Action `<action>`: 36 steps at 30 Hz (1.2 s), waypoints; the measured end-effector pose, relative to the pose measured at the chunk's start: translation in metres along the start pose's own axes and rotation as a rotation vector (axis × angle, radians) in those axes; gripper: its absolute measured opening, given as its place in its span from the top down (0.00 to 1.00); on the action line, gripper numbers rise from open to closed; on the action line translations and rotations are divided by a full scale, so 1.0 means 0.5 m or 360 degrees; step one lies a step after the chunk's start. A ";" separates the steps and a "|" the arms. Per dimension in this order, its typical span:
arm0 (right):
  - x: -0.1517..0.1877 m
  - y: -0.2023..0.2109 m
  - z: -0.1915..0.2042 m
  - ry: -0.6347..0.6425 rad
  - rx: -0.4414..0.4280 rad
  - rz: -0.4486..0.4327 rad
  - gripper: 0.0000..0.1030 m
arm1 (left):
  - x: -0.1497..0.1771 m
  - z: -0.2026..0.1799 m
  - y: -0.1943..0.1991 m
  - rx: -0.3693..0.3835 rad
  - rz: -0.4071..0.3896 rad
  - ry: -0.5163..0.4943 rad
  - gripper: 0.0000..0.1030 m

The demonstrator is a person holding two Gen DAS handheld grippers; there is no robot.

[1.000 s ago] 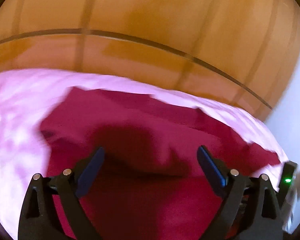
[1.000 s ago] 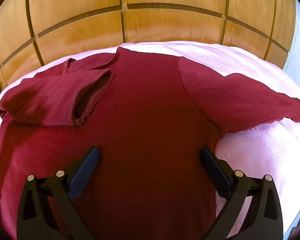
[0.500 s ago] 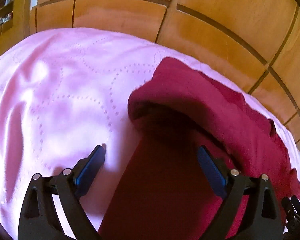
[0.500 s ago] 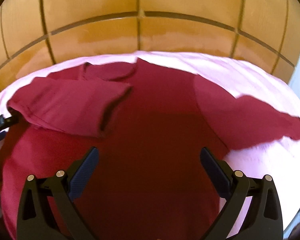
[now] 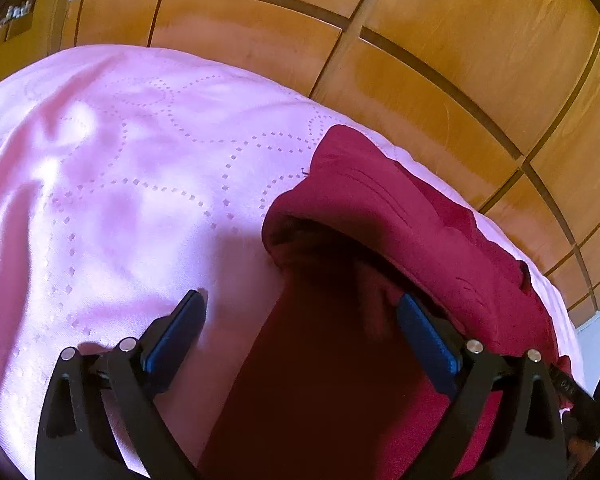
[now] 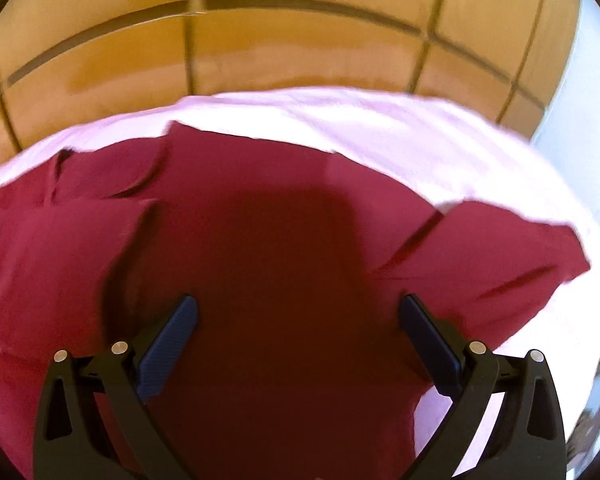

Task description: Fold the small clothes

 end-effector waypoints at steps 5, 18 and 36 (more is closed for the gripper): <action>0.002 0.045 0.013 -0.0068 -0.0208 -0.0127 0.03 | 0.000 -0.005 -0.001 0.0002 0.0000 -0.0006 0.04; -0.021 0.028 0.155 0.0304 -0.0205 -0.0107 0.03 | -0.006 -0.005 0.003 0.0022 0.0003 0.0009 0.03; -0.036 -0.017 0.093 0.0068 -0.0164 -0.0128 0.03 | -0.086 -0.076 0.116 0.0091 -0.0262 -0.0040 0.04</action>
Point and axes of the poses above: each gripper's, at about its wrist camera, not at the fingertips, and y roughly against the way its jaws point, z to its left, x to its underside, the point moved 10 cm from there along -y, roughly the way its jaws point, and after that the axes turned 8 degrees about y, right-handed, at the moved point
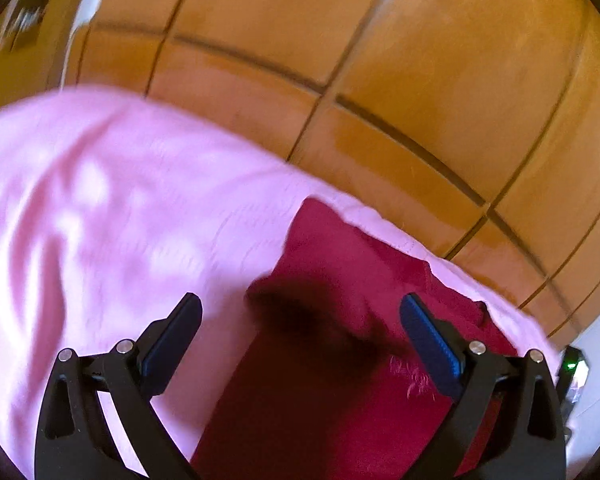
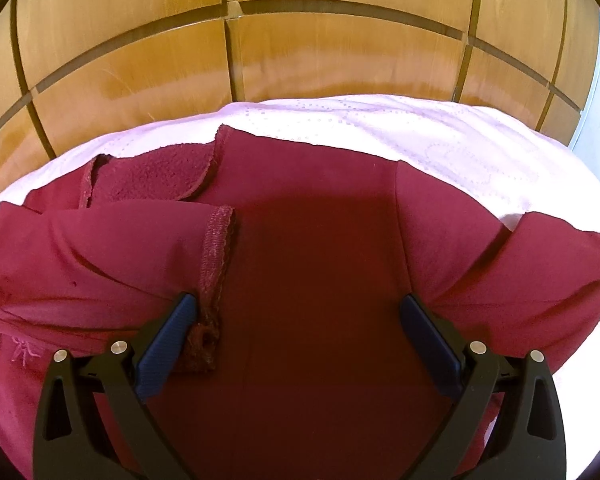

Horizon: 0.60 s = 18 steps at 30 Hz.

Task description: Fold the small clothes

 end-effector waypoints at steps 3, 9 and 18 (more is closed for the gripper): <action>0.001 0.000 -0.008 -0.0012 -0.0016 -0.0008 0.03 | -0.019 -0.016 -0.064 -0.0244 0.0058 -0.0209 0.13; 0.007 0.007 -0.008 -0.0024 -0.0039 -0.0033 0.03 | 0.007 0.100 -0.133 -0.0374 0.0269 0.0032 0.24; 0.007 0.005 -0.006 -0.0028 -0.0045 -0.0034 0.03 | 0.005 0.108 -0.093 -0.0371 0.0251 0.0056 0.15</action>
Point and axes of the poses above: each gripper's, at about its wrist camera, not at the fingertips, and y roughly against the way its jaws point, z to its left, x to its underside, the point moved 10 cm from there along -y, roughly the way its jaws point, and after that the axes turned 8 degrees about y, right-handed, at the moved point
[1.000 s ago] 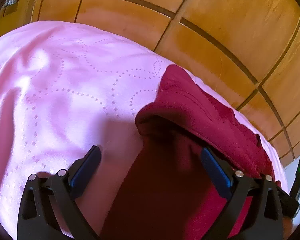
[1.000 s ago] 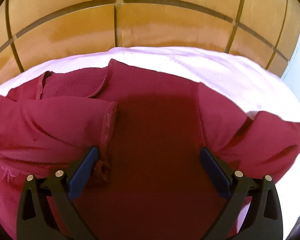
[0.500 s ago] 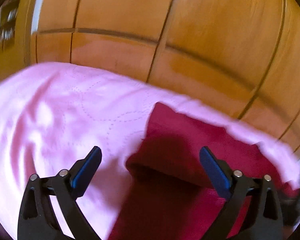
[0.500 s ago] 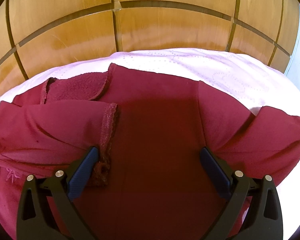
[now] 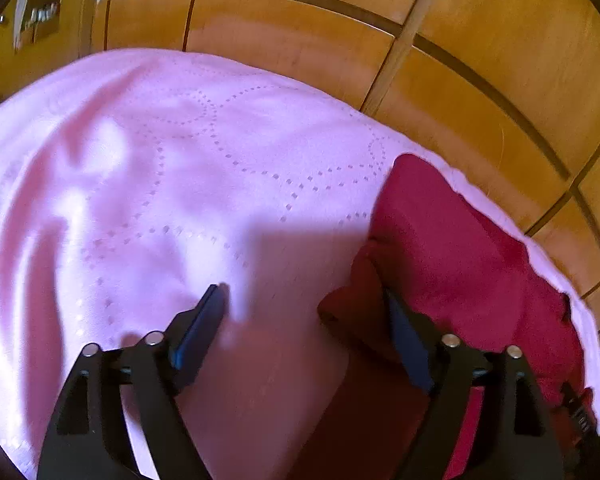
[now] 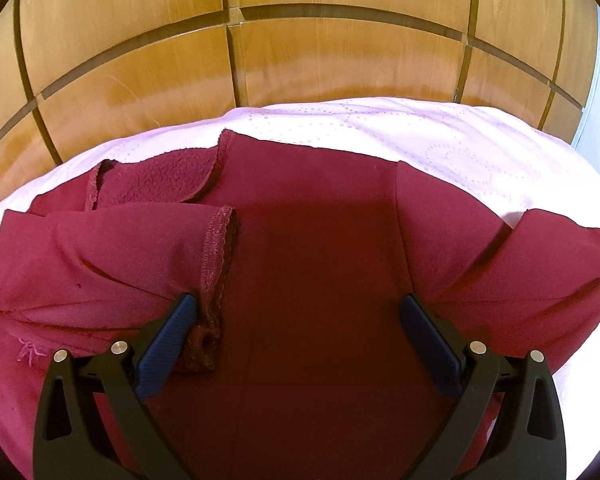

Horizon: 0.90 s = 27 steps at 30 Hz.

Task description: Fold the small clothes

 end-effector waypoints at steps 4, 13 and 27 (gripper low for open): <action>0.000 0.001 -0.001 -0.0017 -0.0018 -0.0006 0.03 | 0.021 -0.022 0.058 -0.0049 -0.0080 -0.0060 0.03; 0.002 -0.002 -0.004 -0.0069 -0.0113 0.0041 0.03 | 0.111 -0.018 0.078 -0.0121 0.0040 -0.0271 0.02; 0.059 0.138 -0.275 -0.0809 -0.0436 -0.0288 0.03 | 0.107 -0.014 0.068 -0.0084 0.0059 -0.0237 0.02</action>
Point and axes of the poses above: each gripper's, at about its wrist camera, not at the fingertips, and y roughly against the way its jaws point, z to its left, x to its underside, the point moved 10 cm from there along -y, roughly the way its jaws point, and after that the axes turned 8 degrees about y, right-handed, at the moved point
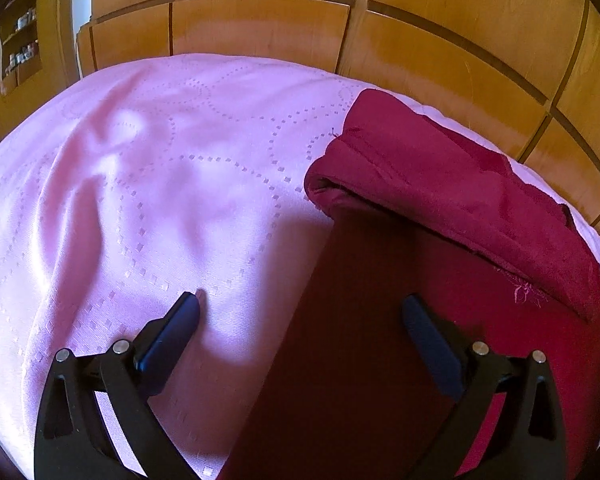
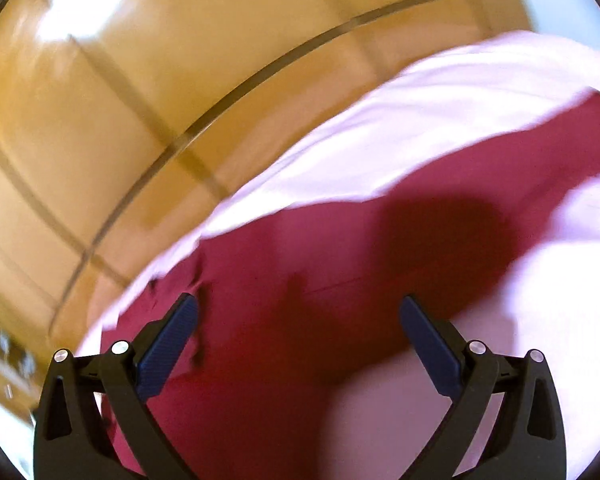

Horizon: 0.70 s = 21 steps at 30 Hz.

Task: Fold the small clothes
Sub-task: 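Move the right gripper to the spread sleeve's cuff and close on it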

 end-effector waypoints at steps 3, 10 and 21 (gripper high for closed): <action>-0.025 0.046 -0.132 -0.0257 0.0107 -0.0091 0.03 | 0.002 0.000 0.002 -0.0004 0.0000 -0.0004 0.02; -0.079 0.088 -0.341 -0.0661 0.0156 -0.0318 0.13 | 0.001 0.003 0.005 0.0029 -0.0007 0.0018 0.02; -0.152 0.056 -0.446 -0.0710 0.0422 -0.0455 0.21 | 0.001 0.007 0.010 0.0079 -0.0021 0.0053 0.02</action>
Point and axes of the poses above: each gripper's, at about its wrist camera, not at the fingertips, and y roughly against the way its jaws point, z to its left, x to its underside, the point moved 10 cm from there along -y, roughly the way its jaws point, and after that the axes turned 8 degrees about y, right-handed, at the moved point
